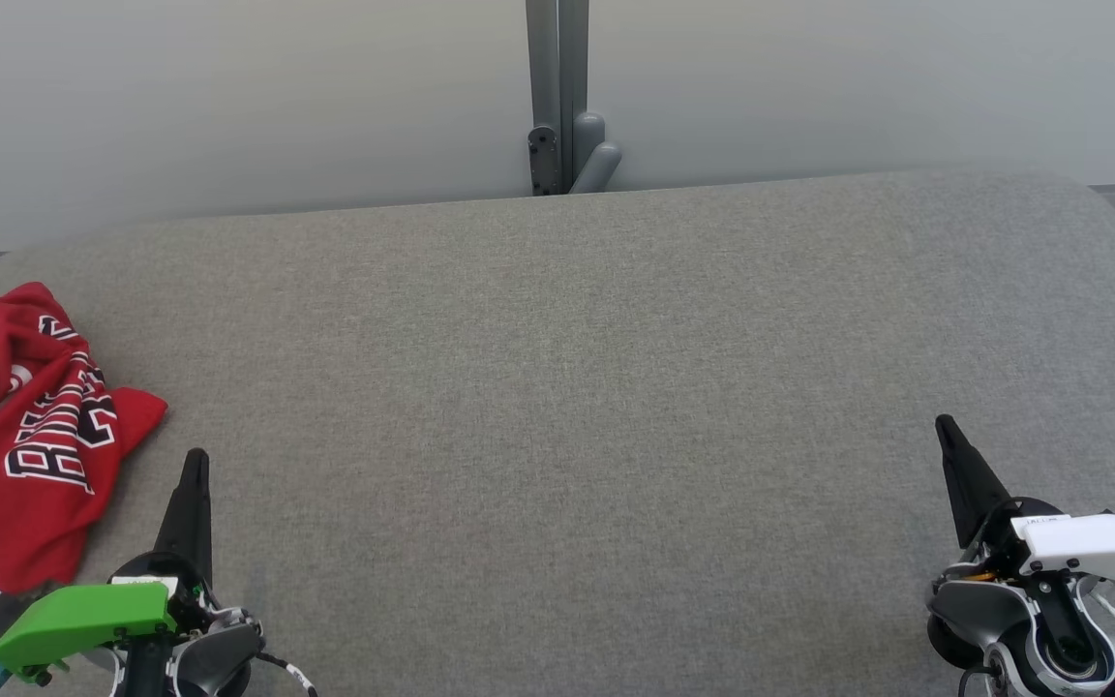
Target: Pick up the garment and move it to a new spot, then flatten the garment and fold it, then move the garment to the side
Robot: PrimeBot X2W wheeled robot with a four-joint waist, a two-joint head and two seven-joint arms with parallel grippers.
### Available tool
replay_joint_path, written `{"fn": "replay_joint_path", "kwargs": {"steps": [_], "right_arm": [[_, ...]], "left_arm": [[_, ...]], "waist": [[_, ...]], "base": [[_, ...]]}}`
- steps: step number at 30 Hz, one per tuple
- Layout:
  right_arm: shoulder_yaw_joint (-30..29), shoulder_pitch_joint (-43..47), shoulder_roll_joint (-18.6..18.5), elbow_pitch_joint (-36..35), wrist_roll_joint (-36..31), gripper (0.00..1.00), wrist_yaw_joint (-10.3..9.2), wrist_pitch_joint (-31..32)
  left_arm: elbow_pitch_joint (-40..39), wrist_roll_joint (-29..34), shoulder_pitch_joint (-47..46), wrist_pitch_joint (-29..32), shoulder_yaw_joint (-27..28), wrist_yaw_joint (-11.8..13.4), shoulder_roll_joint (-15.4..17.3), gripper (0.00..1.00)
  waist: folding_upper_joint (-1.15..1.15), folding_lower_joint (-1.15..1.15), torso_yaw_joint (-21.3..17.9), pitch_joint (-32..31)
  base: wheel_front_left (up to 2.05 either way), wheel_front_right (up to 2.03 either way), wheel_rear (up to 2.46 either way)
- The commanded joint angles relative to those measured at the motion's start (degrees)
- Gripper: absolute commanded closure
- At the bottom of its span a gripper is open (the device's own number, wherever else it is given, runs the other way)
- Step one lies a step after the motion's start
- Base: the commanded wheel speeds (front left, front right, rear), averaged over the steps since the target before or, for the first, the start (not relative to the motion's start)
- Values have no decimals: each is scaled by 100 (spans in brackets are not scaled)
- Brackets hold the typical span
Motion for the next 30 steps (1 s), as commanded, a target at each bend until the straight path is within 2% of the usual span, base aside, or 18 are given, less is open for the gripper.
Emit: {"fn": "replay_joint_path", "kwargs": {"steps": [1,10,11,12,14,15,23,30], "right_arm": [[-11,40,-26,-26,38,100,2,14],[-11,40,-26,-26,38,100,2,14],[3,5,3,18,-4,0,0,-1],[7,22,14,54,-5,100,0,-2],[18,98,43,161,-8,100,-1,-6],[21,147,50,215,-8,0,-1,-7],[261,133,-15,201,-242,0,-1,-233],[311,91,-34,184,-870,0,-1,-430]], "left_arm": [[-8,-2,-65,18,20,-37,34,100],[-8,-2,-66,18,20,-37,34,100],[14,1,7,-3,-4,3,-3,0],[51,1,28,-9,-13,7,-12,100],[167,2,112,-11,-35,11,-28,100],[222,2,157,-11,-44,11,-34,0],[286,218,161,-224,-220,8,19,0],[344,888,126,-413,-281,5,66,0]], "waist": [[0,0,0,0],[0,0,0,0],[0,0,0,0],[0,0,0,1],[0,0,0,2],[0,0,0,2],[0,0,1,10],[0,0,2,20]], "base": [[0,0,0],[0,0,0],[0,0,0],[0,0,0],[0,0,0],[0,0,0],[0,0,0],[0,0,0]]}}
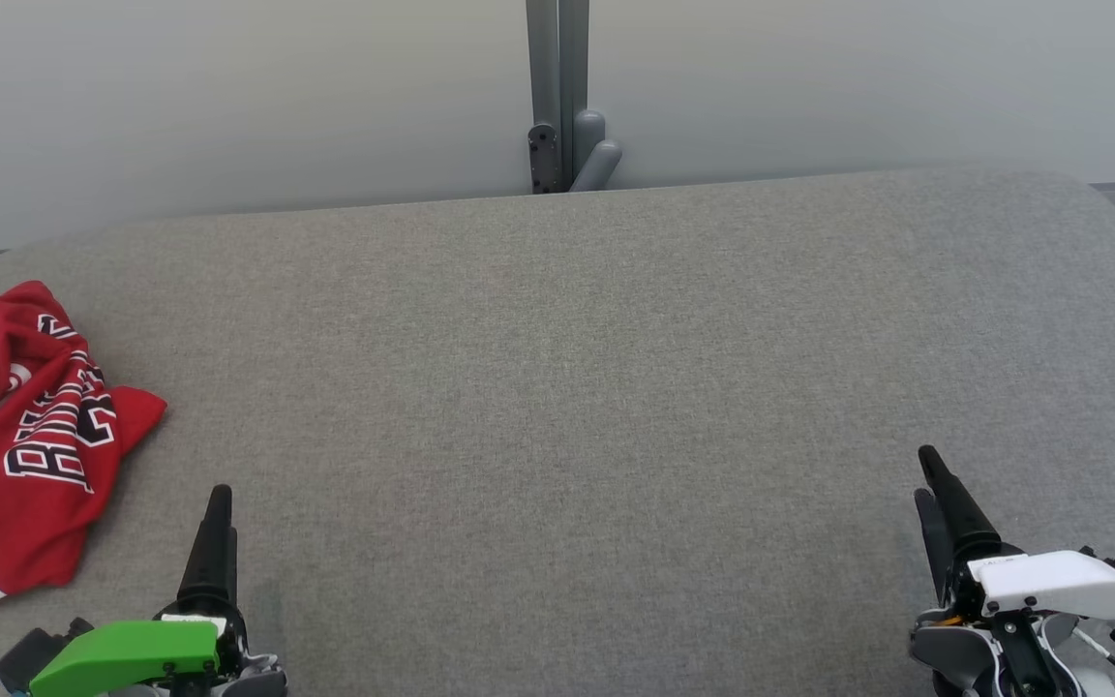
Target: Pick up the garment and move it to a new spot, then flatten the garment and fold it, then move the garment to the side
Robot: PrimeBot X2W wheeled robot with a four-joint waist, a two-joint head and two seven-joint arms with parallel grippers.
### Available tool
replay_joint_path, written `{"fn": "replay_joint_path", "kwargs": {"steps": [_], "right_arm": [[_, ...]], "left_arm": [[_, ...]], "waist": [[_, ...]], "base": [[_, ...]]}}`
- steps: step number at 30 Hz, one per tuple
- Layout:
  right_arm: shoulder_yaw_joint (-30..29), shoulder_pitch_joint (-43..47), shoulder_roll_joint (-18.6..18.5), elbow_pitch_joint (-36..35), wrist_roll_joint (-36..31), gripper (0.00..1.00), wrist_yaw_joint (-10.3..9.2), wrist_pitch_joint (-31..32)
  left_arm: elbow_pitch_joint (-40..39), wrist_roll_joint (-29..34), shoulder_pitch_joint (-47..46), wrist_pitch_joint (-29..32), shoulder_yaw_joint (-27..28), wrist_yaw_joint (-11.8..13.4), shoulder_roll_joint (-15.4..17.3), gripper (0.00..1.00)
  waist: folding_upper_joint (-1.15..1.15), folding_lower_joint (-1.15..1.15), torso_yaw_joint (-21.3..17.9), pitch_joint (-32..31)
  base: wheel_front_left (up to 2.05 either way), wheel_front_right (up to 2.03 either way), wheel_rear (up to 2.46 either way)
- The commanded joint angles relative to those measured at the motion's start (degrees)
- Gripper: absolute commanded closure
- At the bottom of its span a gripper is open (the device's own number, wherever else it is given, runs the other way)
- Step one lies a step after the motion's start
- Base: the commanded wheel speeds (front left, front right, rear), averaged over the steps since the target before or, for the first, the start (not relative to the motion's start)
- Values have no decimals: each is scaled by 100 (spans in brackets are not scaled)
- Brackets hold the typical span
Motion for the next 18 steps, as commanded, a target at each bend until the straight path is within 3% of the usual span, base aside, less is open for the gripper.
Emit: {"fn": "replay_joint_path", "kwargs": {"steps": [1,18], "right_arm": [[27,-168,-51,-106,-282,0,1,-80],[220,-237,-40,-39,-2354,0,1,-468]], "left_arm": [[-49,290,-132,-72,-19,-6,69,0],[40,2336,-137,-441,-127,-13,69,0]], "waist": [[0,0,0,2],[0,0,-4,14]], "base": [[0,0,0],[0,0,0]]}}
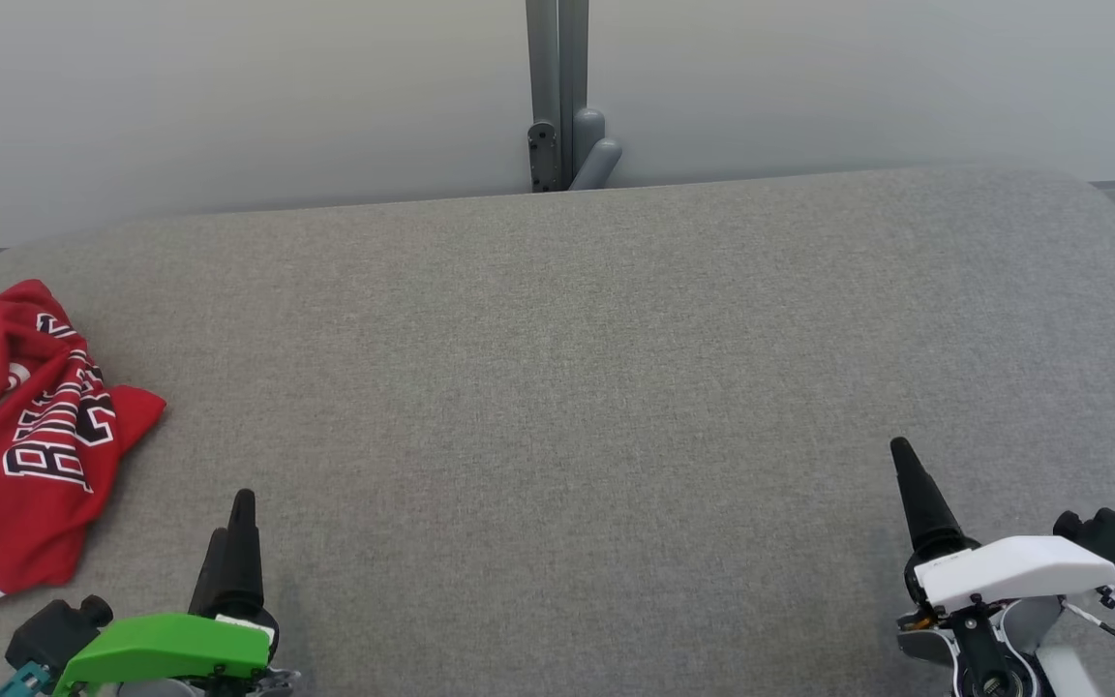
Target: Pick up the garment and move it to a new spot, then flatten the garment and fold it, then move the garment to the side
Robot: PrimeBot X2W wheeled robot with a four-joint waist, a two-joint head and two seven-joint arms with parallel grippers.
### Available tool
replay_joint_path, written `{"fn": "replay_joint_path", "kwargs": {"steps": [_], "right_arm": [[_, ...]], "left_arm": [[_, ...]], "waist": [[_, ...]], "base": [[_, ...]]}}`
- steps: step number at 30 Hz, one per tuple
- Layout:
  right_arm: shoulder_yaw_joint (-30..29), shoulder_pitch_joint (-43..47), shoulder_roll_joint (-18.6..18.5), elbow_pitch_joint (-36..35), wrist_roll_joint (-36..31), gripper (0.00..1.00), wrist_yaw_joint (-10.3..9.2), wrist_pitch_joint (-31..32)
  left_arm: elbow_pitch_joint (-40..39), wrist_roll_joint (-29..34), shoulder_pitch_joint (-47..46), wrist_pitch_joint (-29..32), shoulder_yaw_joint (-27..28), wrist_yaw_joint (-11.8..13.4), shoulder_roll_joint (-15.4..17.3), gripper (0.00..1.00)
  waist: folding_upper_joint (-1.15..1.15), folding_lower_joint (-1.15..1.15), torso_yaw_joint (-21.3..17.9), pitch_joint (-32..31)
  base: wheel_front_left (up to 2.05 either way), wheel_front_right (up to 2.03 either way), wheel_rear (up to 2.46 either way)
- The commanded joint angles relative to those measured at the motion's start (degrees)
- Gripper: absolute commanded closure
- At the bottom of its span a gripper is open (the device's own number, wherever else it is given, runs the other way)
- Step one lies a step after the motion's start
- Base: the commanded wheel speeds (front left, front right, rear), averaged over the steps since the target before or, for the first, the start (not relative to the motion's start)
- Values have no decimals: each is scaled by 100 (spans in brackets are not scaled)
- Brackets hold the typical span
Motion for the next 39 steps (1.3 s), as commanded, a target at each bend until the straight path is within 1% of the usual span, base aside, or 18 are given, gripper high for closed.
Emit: {"fn": "replay_joint_path", "kwargs": {"steps": [1,14,31,39], "right_arm": [[35,-134,-40,-50,-196,0,1,-52],[258,-200,-77,83,-1529,0,2,-324],[461,-235,-76,186,-2921,0,2,-640],[501,-270,-72,205,-3437,0,2,-769]], "left_arm": [[-65,228,-131,-57,9,-13,64,0],[56,1706,-148,-315,-170,17,92,0],[164,3073,-164,-619,-422,43,144,0],[196,3541,-181,-734,-496,44,134,0]], "waist": [[0,0,-1,2],[0,0,-7,4],[0,0,-23,-17],[0,0,-23,-28]], "base": [[0,0,0],[0,0,0],[0,0,0],[0,0,0]]}}
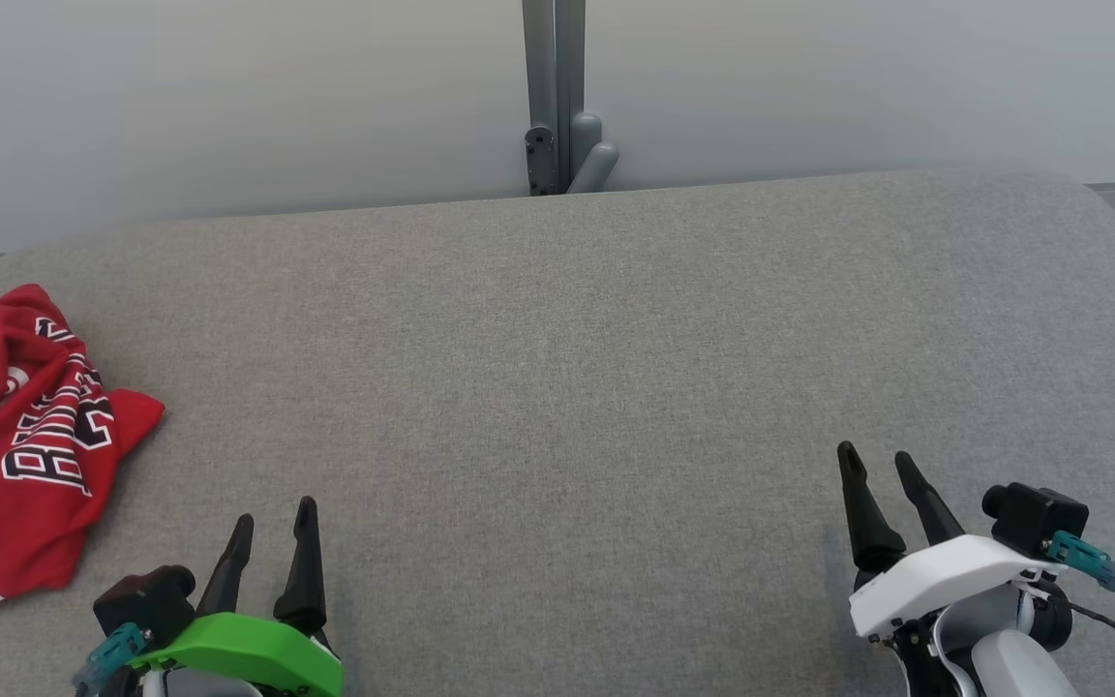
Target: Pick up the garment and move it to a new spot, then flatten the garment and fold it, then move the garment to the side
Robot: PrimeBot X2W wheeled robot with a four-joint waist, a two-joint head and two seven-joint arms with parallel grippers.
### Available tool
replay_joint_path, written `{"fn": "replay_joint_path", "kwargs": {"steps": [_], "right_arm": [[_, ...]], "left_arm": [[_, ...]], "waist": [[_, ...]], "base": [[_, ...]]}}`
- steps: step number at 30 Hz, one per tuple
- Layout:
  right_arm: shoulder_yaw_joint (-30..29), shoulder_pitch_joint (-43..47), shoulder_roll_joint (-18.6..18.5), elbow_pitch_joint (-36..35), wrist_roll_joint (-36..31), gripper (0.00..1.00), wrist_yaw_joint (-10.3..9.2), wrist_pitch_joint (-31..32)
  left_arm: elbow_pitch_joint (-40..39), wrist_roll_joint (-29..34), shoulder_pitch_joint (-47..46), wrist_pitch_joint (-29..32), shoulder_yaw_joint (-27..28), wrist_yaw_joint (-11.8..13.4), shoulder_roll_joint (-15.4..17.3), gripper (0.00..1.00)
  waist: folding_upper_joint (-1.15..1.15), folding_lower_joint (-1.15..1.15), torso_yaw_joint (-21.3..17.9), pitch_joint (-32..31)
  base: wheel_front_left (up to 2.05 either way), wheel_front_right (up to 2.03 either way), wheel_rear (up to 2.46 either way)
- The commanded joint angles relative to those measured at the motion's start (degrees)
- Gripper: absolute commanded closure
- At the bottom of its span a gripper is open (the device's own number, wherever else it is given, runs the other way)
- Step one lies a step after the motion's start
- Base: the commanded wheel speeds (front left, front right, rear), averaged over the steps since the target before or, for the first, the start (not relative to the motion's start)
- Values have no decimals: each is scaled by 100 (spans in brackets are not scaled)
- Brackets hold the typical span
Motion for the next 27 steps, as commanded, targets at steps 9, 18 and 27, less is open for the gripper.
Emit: {"fn": "replay_joint_path", "kwargs": {"steps": [9,18,27], "right_arm": [[26,-196,-32,-18,-663,0,3,-176],[71,-240,-25,16,-1173,0,2,-298],[74,-259,-20,54,-1665,0,3,-417]], "left_arm": [[46,622,-205,-168,-65,28,57,0],[141,1100,-229,-290,-72,30,50,0],[219,1538,-246,-397,-48,65,33,0]], "waist": [[0,0,3,13],[0,0,-2,16],[0,0,-11,24]], "base": [[0,0,0],[0,0,0],[0,0,0]]}}
